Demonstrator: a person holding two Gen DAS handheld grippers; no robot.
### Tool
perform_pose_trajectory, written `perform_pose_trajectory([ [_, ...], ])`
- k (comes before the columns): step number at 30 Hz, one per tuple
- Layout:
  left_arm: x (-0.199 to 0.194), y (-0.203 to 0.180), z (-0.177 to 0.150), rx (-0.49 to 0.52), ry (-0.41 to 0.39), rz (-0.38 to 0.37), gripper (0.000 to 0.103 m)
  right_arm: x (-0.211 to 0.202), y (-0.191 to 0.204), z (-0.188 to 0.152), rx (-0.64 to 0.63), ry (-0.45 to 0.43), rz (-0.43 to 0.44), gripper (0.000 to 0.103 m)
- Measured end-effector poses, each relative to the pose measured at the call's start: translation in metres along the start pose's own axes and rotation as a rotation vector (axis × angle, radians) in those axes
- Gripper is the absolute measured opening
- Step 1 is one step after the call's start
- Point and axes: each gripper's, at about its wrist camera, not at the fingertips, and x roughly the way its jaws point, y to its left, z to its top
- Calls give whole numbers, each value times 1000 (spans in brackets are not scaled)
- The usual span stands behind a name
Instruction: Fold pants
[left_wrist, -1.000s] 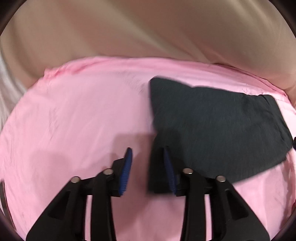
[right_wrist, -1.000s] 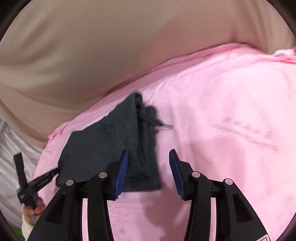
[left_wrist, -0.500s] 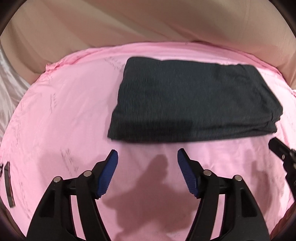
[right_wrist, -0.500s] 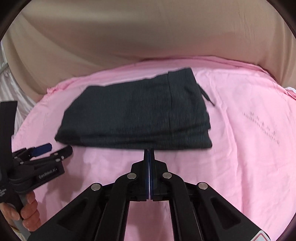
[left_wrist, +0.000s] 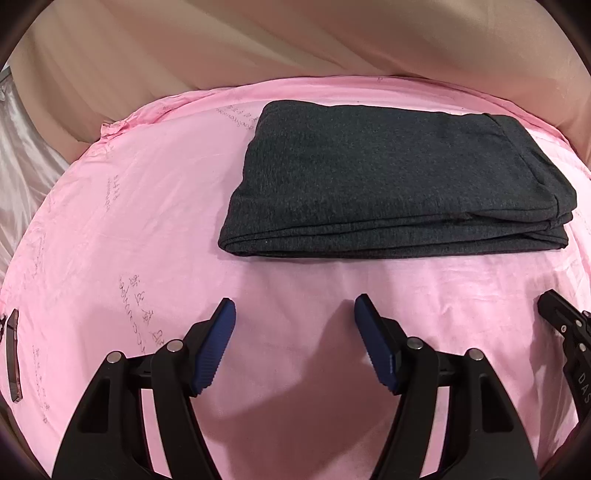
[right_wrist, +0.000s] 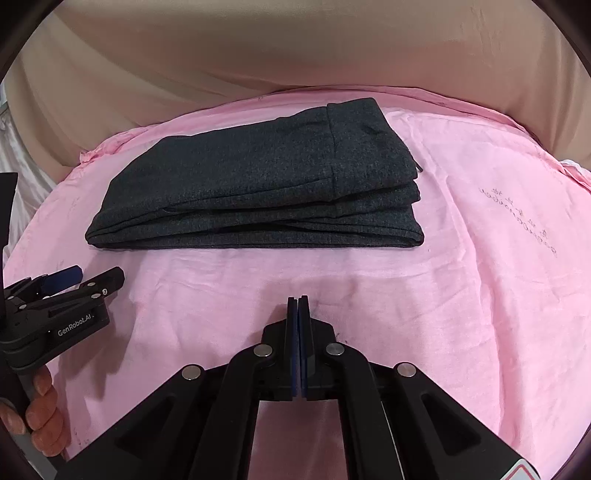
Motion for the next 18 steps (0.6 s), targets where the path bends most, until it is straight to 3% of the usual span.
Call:
perform_pose_trajectory([
  [18,-1,-2,-6,2,-55,3,65,0,-2,1,4,1,14,2],
])
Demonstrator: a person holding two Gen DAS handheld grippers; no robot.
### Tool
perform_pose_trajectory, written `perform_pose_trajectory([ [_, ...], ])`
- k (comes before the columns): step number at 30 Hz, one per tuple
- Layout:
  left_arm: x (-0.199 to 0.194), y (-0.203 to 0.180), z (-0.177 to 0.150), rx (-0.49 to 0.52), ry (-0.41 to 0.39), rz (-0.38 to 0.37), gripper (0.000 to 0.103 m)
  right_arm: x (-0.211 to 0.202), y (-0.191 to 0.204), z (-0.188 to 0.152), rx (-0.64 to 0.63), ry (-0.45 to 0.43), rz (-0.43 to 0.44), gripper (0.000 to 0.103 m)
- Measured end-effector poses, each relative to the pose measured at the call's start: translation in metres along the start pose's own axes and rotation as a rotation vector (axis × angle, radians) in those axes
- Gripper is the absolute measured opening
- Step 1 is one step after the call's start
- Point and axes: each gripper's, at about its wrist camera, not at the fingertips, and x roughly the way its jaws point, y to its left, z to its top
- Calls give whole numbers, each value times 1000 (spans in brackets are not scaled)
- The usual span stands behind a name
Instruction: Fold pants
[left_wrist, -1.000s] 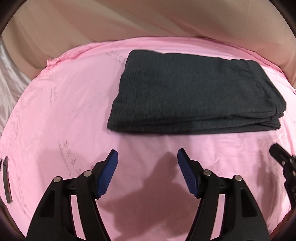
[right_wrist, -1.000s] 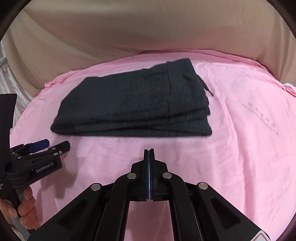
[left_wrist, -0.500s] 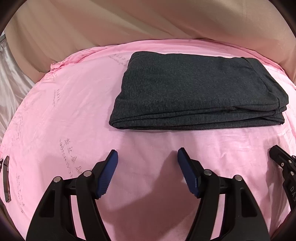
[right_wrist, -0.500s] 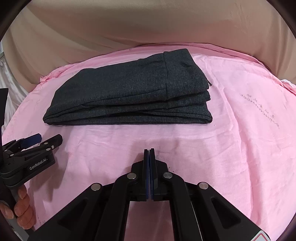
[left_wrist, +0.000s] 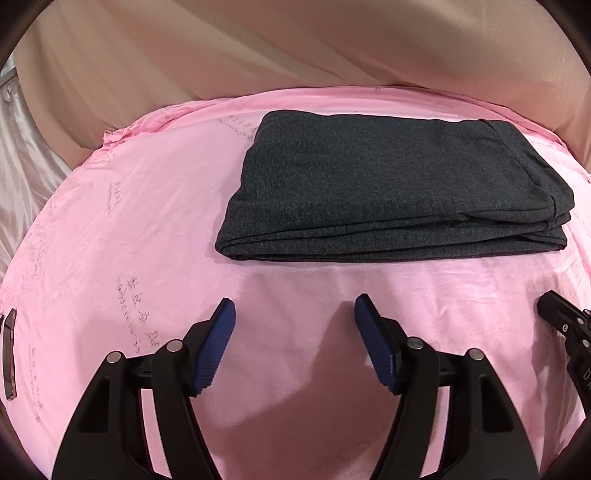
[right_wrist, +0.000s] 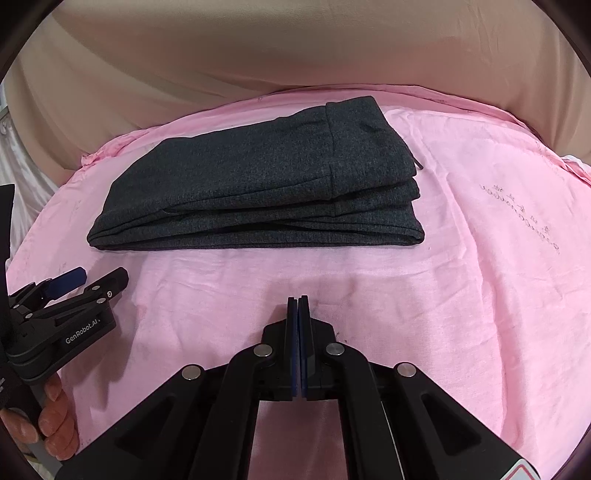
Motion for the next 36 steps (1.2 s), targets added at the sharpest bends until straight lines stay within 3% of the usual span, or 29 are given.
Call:
perform_pose_trajectory([
  [2,-1,0,-1,-2,-4,4,67,0,0,0,1,0,2,2],
  [10,5,7,1,-37,22,-18,91,0,0,0,0,0,1,2],
  [23,9,14,2,-62,41,-19,98,0,0,0,1,0,1,2],
  [32,-5,-9,-2,64,4,-20,98,0,-1,0,-6,-2,-5,2],
  [36,-6,-9,-2,66,8,-19,98,0,-1,0,-7,-2,-5,2],
])
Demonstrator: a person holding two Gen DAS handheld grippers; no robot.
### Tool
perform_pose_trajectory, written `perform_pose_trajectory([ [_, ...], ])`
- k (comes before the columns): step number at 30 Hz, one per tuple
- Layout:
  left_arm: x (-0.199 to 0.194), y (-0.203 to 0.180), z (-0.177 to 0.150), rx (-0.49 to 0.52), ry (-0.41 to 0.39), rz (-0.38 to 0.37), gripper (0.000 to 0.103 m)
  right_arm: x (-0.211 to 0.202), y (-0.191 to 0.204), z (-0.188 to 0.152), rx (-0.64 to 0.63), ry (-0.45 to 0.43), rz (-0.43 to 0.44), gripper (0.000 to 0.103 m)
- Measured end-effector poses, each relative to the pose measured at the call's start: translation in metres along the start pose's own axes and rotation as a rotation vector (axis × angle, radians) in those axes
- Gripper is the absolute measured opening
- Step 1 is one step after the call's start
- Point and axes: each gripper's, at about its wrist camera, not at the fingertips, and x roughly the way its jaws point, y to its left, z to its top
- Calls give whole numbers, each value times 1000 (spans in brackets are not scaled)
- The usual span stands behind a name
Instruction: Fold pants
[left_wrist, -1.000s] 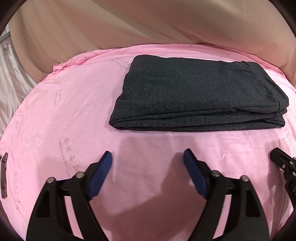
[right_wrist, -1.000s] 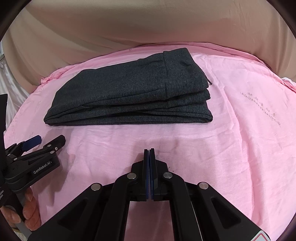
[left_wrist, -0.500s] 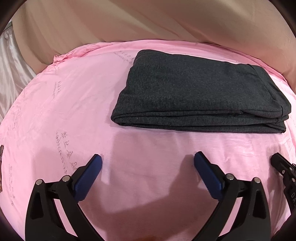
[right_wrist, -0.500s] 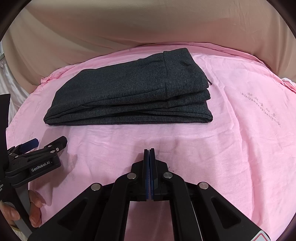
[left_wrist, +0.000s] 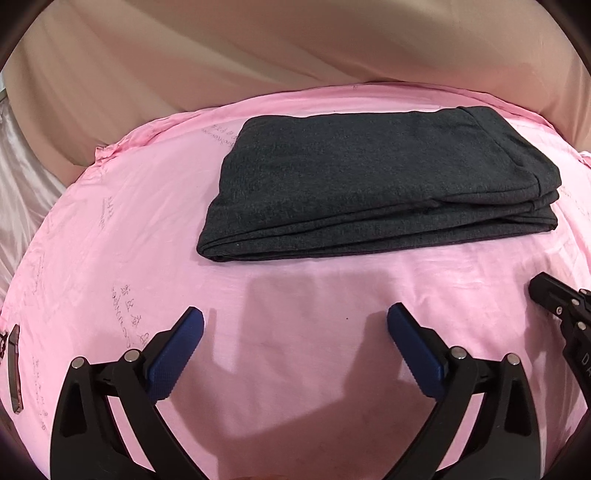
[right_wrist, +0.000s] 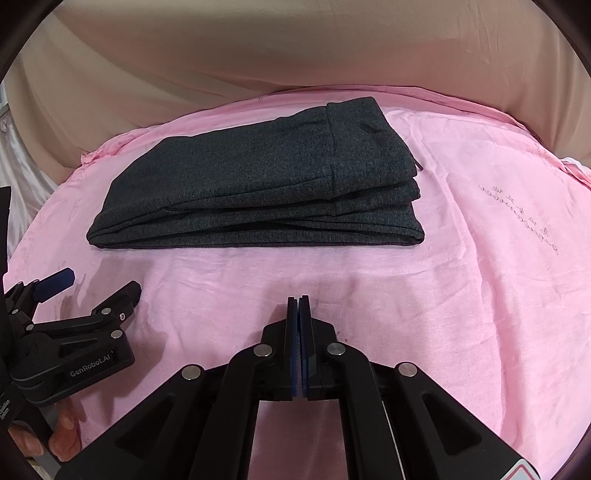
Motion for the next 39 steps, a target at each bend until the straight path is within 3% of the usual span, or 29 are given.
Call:
perform_pose_trajectory([
  [10,9,13,2,-74,64,-72,98,0,1,0,1,0,1,2],
  [29,8,12,1,-70,67,-70,98,0,1,0,0,0,0,2],
  [39,-9,4,-4,-37,-26,-45,98,0,0,0,5,0,5,2],
])
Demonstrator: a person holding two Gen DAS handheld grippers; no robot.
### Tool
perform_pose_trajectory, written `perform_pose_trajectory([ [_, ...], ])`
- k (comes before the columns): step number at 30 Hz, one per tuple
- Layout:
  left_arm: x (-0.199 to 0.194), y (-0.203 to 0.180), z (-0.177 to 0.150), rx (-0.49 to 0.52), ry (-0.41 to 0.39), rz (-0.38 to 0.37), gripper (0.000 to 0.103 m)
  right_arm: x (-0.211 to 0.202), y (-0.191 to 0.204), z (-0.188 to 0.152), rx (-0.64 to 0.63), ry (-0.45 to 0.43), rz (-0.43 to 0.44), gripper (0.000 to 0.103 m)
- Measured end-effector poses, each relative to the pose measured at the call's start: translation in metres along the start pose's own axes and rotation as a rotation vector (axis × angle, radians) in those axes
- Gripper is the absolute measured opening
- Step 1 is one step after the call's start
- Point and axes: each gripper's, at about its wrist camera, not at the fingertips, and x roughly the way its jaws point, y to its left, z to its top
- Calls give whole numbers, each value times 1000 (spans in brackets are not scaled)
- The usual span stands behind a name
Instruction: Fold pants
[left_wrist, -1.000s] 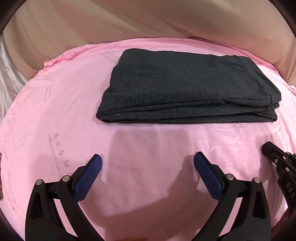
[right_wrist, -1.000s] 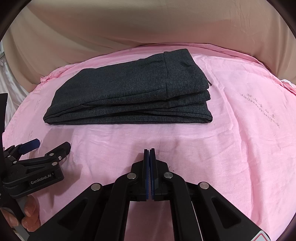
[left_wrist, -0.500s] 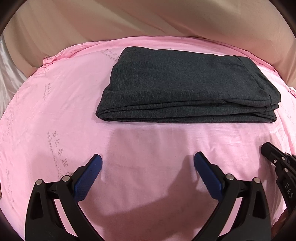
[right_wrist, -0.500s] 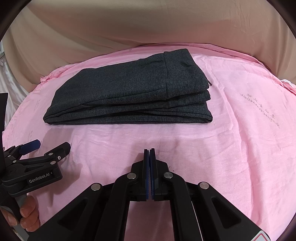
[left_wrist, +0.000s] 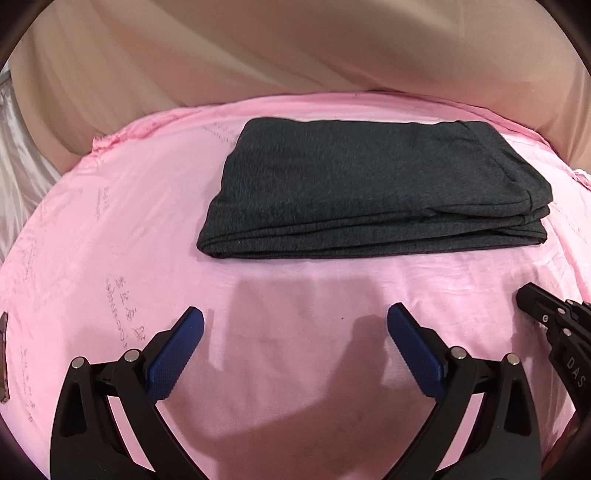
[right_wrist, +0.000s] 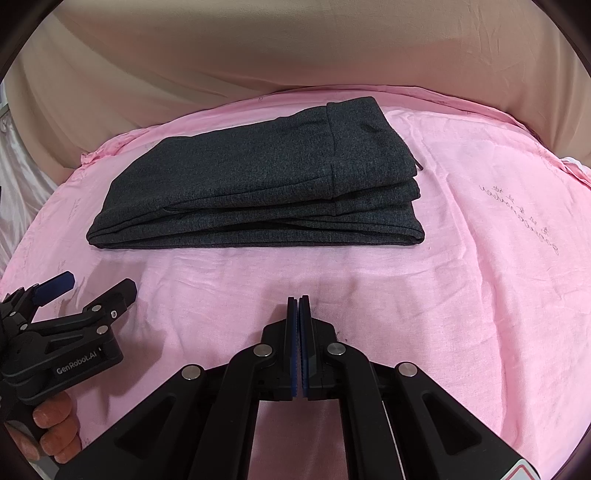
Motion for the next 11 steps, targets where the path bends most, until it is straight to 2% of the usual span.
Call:
perform_pose_trajectory([
  [4,-2,-2,1,15,-10,9,98,-2,-1,0,9,-7,-6,4],
  [7,-5,-4,1,22,-6,15,98,-7,-2,-1,14,-20,-11,10],
  [11,-18,-7,-6,32,-7,9,97,-18,-2,-9,22,-45,-11,38],
])
